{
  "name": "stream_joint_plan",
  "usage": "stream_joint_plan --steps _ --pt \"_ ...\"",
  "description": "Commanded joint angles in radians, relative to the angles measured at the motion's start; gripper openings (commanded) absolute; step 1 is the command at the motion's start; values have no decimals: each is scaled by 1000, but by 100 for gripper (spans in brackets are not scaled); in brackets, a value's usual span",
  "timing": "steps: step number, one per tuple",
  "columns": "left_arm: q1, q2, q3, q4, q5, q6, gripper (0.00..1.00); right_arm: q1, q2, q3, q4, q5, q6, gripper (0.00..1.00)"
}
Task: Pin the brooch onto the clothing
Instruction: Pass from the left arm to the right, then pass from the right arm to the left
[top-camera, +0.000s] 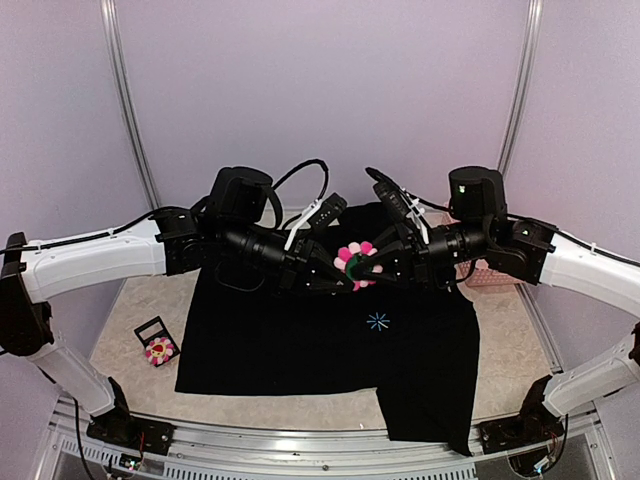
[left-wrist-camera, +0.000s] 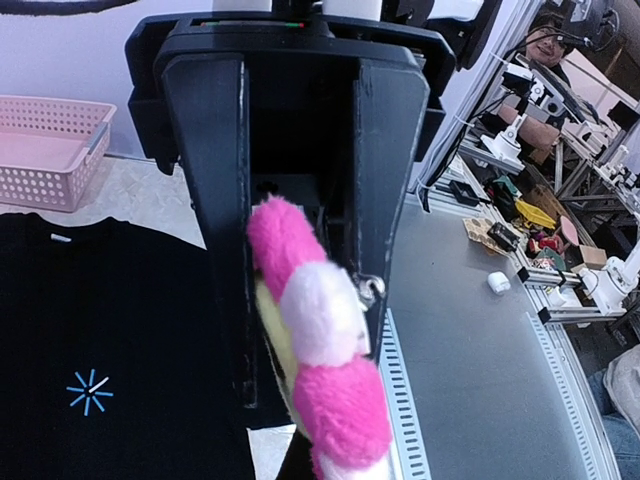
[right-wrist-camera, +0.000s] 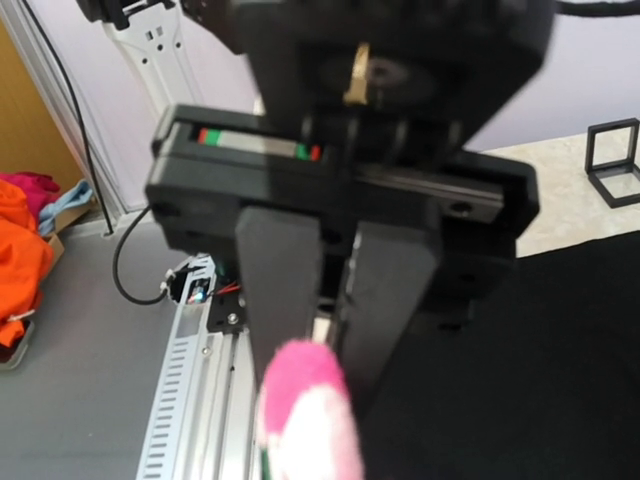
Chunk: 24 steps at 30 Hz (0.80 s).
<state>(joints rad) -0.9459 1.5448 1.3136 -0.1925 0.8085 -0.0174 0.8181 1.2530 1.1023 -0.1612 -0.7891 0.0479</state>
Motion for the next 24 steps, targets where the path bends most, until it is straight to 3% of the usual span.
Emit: stream_joint_plan --steps 1,5,9,13,16,21,24 --pt "1 -16 -8 69 -21 -5 0 -8 7 -21 43 -2 30 20" --pt "2 -26 -25 106 -32 -25 0 -8 8 -35 60 -1 52 17" --pt "4 -39 -54 152 -64 -48 28 -7 10 -47 58 13 70 13" --pt "14 -71 -103 238 -82 -78 32 -9 2 -59 72 25 83 12" --pt "18 -88 -125 268 -73 -91 29 -9 0 -64 85 25 91 12" --pt "18 -86 -129 286 -55 -103 3 -10 7 -62 92 11 96 12" --pt "14 -78 -132 315 -36 -125 0 -9 11 -63 95 0 100 12"
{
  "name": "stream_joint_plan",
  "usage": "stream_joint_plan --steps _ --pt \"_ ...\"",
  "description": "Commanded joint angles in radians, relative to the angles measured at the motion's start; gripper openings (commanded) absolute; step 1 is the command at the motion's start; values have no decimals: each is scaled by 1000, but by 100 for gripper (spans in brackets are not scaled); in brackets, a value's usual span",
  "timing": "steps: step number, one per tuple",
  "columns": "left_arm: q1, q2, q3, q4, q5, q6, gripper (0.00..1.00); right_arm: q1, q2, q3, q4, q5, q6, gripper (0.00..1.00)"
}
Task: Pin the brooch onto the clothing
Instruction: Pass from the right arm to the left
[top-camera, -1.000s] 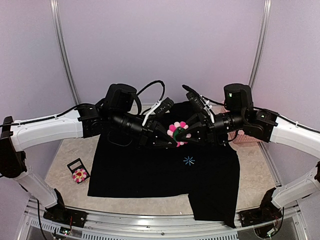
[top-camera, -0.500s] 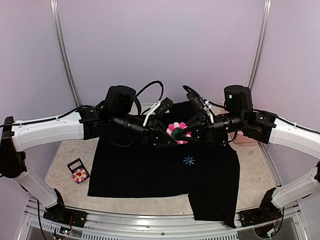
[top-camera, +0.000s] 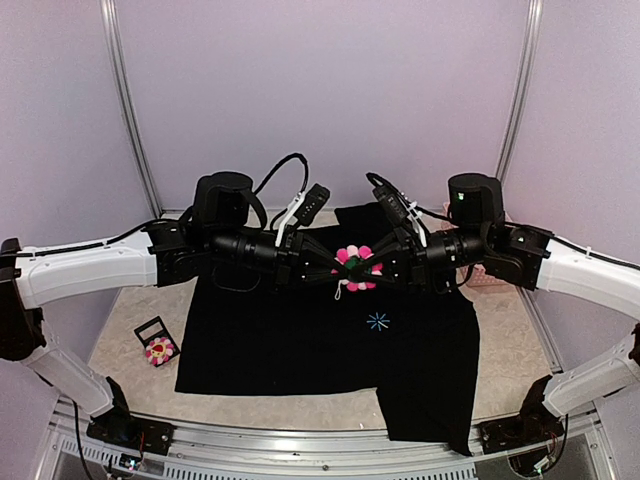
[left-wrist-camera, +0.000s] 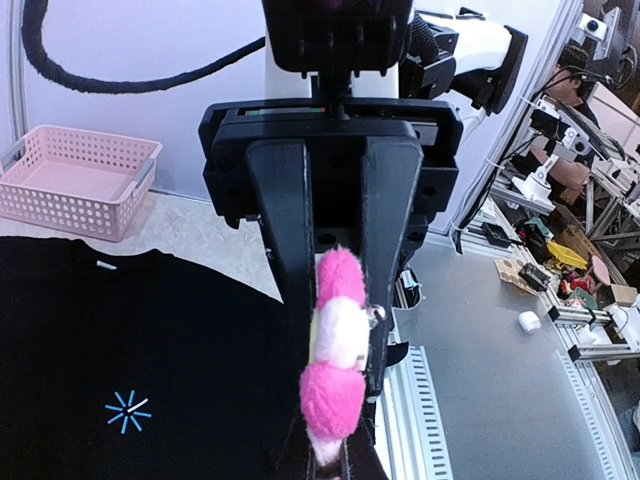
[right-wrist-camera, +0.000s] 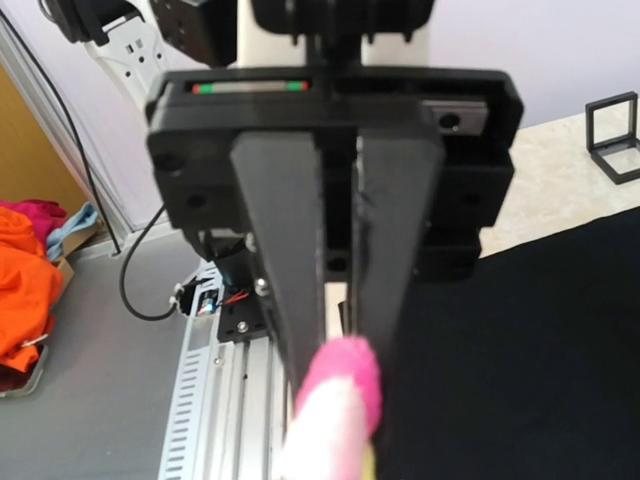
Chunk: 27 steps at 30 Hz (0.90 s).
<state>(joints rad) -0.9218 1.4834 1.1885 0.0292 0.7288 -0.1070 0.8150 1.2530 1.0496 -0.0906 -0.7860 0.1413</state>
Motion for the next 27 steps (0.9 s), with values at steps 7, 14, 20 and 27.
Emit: stream_joint_plan --steps 7,14,20,27 --pt "-11 12 -35 201 85 -118 18 -7 10 -20 33 -6 10 12" --pt "-22 17 -42 229 102 -116 0 -7 6 -20 30 2 7 11" --pt "-32 22 -45 250 123 -122 0 -7 10 -21 32 -12 11 17" --pt "-18 45 -44 266 140 -180 0 -10 -7 -23 7 7 -7 48"
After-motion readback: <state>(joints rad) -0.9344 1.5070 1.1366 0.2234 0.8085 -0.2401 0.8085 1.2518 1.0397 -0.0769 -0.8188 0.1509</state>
